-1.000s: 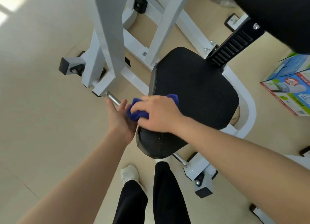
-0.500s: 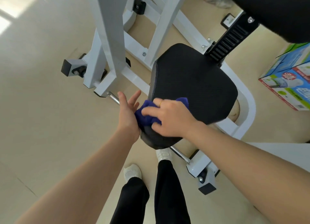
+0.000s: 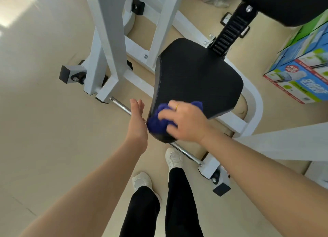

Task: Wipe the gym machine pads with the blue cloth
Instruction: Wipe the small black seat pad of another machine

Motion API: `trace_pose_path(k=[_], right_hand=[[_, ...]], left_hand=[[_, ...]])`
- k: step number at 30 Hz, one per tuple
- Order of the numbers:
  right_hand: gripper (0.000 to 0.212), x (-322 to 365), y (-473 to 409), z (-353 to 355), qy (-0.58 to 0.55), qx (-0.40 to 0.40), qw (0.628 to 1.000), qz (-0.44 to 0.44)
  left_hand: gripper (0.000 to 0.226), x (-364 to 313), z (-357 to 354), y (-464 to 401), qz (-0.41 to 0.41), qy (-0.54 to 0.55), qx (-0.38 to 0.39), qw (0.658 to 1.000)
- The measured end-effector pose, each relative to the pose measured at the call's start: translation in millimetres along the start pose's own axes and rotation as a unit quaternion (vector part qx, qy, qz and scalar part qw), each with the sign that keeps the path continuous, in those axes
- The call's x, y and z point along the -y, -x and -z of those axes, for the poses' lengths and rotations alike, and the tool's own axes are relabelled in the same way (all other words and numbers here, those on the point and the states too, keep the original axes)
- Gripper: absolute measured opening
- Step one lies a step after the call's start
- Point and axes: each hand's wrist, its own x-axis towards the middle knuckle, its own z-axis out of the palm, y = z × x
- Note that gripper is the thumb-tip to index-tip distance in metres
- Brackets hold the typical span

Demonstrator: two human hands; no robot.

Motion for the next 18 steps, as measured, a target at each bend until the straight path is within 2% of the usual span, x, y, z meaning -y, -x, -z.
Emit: trace_pose_path(k=[2,3,5,7,9,10,11,12,13,14,15,16,18], right_hand=[[0.039,-3,-7,-3,0.003,-0.073,0.989,-0.131],[0.039,2,-6,-7,0.011,-0.104,0.98,-0.17],[0.034,15,2,-14,0.028,-0.133,0.974,-0.178],[0.027,27,17,-15,0.032,-0.128,0.986,-0.103],[0.021,33,37,-16,0.055,-0.039,0.996,0.052],[0.019,31,49,-19,0.077,0.025,0.989,0.124],[0.019,28,59,-20,0.086,0.077,0.982,0.153],[0.022,24,68,-21,0.067,0.1,0.985,0.121],[0.024,21,77,-23,0.015,0.086,0.996,0.031],[0.024,22,84,-22,-0.073,0.04,0.99,-0.112],[0.023,25,88,-24,-0.181,-0.013,0.947,-0.265],[0.023,28,90,-27,-0.291,-0.068,0.87,-0.392],[0.028,38,86,-27,-0.463,-0.165,0.671,-0.555]], left_hand=[[0.062,4,4,1,-0.006,-0.017,0.007,1.0],[0.062,5,6,1,-0.006,-0.024,0.009,1.0],[0.062,6,8,3,-0.008,-0.034,0.014,0.999],[0.063,5,11,6,-0.009,-0.041,0.017,0.999],[0.064,2,12,8,-0.011,-0.047,0.021,0.999],[0.064,0,12,9,-0.014,-0.052,0.023,0.998],[0.063,-2,12,11,-0.016,-0.059,0.029,0.998],[0.06,-4,11,13,-0.017,-0.068,0.036,0.997],[0.053,-7,8,15,-0.018,-0.076,0.043,0.996],[0.043,-8,5,15,-0.023,-0.084,0.045,0.995],[0.037,-10,1,16,-0.03,-0.092,0.045,0.994],[0.038,-11,-3,15,-0.036,-0.101,0.043,0.993],[0.046,-12,-10,11,-0.039,-0.116,0.039,0.992]])
